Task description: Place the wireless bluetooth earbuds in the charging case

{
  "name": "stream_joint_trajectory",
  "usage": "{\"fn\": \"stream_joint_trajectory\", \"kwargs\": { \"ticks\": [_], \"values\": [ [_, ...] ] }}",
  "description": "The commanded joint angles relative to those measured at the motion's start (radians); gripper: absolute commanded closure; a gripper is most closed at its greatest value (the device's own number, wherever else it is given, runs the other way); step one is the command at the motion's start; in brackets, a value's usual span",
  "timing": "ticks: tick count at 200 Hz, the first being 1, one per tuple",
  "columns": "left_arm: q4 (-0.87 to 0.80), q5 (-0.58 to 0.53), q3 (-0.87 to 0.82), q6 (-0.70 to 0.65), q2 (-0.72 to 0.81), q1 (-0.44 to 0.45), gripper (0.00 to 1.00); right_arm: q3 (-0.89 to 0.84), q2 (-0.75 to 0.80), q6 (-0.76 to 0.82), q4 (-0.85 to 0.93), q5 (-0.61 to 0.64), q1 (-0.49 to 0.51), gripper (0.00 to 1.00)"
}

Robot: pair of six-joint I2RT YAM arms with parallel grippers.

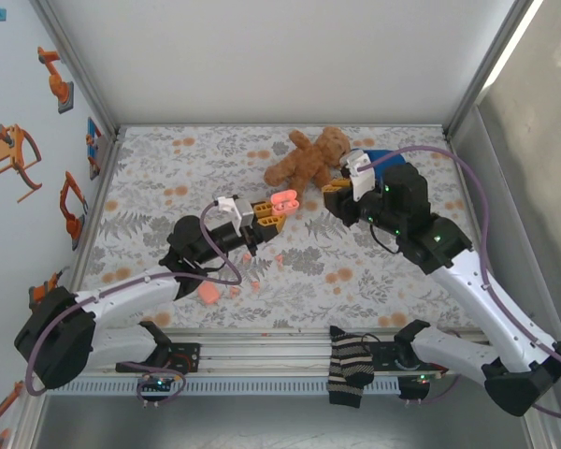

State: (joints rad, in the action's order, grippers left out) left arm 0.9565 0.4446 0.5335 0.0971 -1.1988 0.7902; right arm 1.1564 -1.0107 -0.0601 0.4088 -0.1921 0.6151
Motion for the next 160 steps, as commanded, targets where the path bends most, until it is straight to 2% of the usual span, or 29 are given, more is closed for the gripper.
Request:
{"fn": "stream_joint_trajectory", "kwargs": {
  "ticks": [1,160],
  "values": [
    [0.065,-0.020,0.041,0.035,-0.013,0.012,1.00,0.035,0.015,0.025,-0.071,-0.043,0.019,0.75],
    [0.102,-0.038,0.060,0.039,-0.052,0.049,1.00,0.029,-0.060,0.039,-0.129,-0.026,0.104,0.75]
  ]
}}
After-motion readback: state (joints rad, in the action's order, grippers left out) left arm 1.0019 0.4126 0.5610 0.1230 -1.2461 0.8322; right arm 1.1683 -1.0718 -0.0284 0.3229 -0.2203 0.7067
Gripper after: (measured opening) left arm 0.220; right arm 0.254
